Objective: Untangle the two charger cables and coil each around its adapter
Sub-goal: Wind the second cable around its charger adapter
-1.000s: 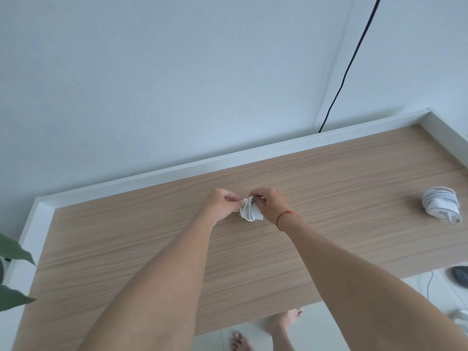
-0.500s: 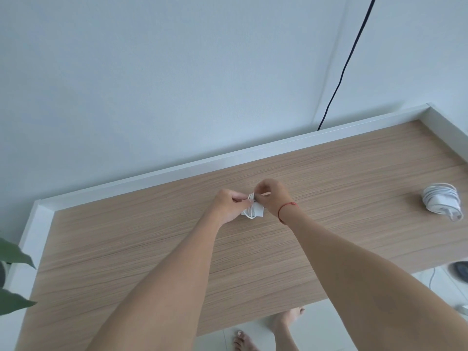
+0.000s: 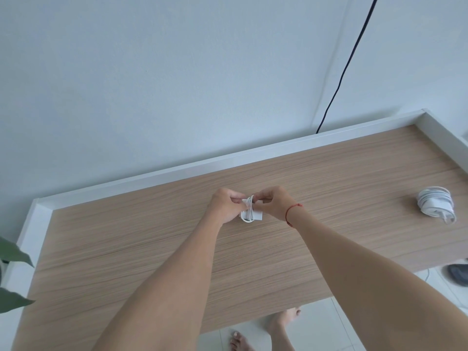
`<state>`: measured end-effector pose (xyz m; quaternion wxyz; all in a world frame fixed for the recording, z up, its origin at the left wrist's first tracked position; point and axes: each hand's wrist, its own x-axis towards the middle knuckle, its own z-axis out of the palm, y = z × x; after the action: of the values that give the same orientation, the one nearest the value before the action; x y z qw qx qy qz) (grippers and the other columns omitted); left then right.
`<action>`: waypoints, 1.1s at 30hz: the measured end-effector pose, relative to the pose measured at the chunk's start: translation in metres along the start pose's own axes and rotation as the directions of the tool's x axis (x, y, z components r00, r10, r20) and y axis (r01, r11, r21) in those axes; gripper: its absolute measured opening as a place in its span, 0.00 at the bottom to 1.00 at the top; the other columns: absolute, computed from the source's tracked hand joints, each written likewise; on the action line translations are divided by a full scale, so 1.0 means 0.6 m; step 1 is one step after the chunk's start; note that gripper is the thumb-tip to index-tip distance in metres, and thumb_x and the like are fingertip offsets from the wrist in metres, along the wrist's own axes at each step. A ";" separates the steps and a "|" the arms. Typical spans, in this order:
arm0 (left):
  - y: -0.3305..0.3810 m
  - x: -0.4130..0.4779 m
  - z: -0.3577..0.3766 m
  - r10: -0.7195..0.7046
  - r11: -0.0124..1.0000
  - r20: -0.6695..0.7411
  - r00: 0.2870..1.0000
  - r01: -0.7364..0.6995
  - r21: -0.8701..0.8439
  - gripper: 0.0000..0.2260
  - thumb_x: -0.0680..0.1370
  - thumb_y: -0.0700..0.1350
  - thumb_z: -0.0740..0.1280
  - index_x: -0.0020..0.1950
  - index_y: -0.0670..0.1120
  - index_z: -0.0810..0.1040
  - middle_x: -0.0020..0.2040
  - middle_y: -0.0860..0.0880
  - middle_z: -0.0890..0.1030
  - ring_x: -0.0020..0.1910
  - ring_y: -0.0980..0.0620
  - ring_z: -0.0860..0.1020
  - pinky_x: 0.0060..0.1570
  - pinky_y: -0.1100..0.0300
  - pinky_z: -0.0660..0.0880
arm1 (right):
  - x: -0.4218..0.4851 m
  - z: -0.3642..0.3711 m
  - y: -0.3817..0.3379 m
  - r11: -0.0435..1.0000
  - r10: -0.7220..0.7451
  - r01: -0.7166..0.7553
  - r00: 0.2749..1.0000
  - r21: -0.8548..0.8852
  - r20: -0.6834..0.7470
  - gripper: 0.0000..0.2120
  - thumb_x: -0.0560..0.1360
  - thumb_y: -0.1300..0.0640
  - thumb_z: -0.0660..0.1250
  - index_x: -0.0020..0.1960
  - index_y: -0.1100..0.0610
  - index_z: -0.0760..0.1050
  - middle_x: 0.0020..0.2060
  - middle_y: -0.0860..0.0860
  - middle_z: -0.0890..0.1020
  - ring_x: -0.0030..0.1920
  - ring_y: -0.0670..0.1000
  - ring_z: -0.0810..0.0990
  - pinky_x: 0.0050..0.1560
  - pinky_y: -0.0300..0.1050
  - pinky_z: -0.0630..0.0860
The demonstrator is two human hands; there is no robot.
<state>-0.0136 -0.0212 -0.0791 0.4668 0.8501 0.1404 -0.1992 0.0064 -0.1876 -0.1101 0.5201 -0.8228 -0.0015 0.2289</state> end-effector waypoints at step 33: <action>-0.017 -0.022 0.030 -0.080 0.982 -0.183 0.980 0.046 -0.183 0.04 0.71 0.45 0.75 0.38 0.47 0.84 0.38 0.49 0.83 0.41 0.50 0.83 0.50 0.51 0.81 | -0.055 0.031 -0.003 0.945 -0.141 0.130 0.990 -0.301 -0.016 0.06 0.72 0.59 0.70 0.44 0.61 0.84 0.63 0.48 0.78 0.59 0.53 0.78 0.61 0.48 0.73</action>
<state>-0.0331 -0.0316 -0.0890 0.5185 0.8153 0.2286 -0.1187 -0.0298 -0.1789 -0.1024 0.4041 -0.8941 -0.0830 0.1742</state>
